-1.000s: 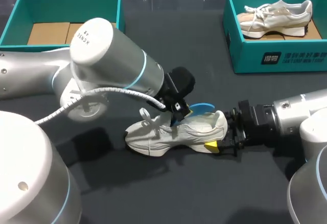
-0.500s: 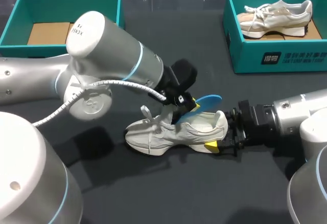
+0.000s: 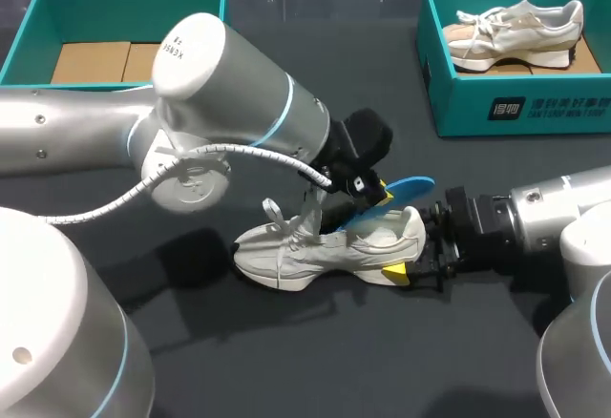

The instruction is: Take the shoe out of the shoebox, open the shoe tongue, remove and reinsert the insole, then place the shoe into the shoebox

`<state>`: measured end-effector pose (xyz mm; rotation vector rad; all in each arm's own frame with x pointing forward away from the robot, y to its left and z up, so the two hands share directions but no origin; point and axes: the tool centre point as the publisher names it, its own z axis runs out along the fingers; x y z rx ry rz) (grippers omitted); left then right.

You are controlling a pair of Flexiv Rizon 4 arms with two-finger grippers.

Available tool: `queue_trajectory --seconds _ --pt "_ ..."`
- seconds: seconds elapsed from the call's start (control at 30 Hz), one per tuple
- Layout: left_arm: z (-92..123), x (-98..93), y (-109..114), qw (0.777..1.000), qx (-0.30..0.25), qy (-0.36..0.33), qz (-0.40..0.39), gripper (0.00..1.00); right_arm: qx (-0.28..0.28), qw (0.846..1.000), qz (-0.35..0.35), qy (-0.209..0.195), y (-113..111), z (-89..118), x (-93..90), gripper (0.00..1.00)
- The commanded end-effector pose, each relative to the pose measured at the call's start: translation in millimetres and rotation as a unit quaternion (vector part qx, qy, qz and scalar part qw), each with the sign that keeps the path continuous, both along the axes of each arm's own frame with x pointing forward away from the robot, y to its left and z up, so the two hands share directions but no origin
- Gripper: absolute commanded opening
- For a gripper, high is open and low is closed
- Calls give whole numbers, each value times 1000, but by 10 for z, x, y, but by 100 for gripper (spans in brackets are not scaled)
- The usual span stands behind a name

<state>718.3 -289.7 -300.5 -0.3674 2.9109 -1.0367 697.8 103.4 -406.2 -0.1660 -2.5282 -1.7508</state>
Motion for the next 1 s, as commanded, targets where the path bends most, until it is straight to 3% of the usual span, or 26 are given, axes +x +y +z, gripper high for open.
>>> queue_trajectory --seconds 0.03,0.07,0.13,0.17,0.4,0.53,0.57,0.77,0.8,0.87,1.0 --pt "11 -66 -180 1000 23 -16 1 0 -2 1000 0 1 14 -13 -7 0" --pt "1 -89 -181 999 26 -20 -2 0 -2 1000 0 1 14 -13 -7 0" --pt "-28 -136 -166 999 31 -23 -3 38 -2 1000 0 1 14 -13 -7 0" --pt "-45 -153 -151 999 32 -23 -4 45 -2 1000 0 1 14 -13 -7 0" --pt "-113 -206 -48 999 39 -30 0 60 -2 1000 0 1 14 -13 -7 0" --pt "-150 -179 -11 999 39 -32 3 55 -2 1000 0 1 14 -13 -7 0" --pt "-160 -170 -5 999 39 -32 4 48 -2 1000 0 1 14 -13 -7 0" --pt "-232 -116 9 999 40 -31 8 36 -2 1000 0 1 14 -13 -7 0" --pt "-245 -99 7 999 40 -30 9 27 -2 1000 0 1 14 -13 -7 0" --pt "-256 -80 4 999 40 -27 12 0 -2 1000 0 1 14 -13 -7 0" --pt "-234 -51 15 999 30 -19 9 0 -2 1000 0 1 14 -13 -7 0"
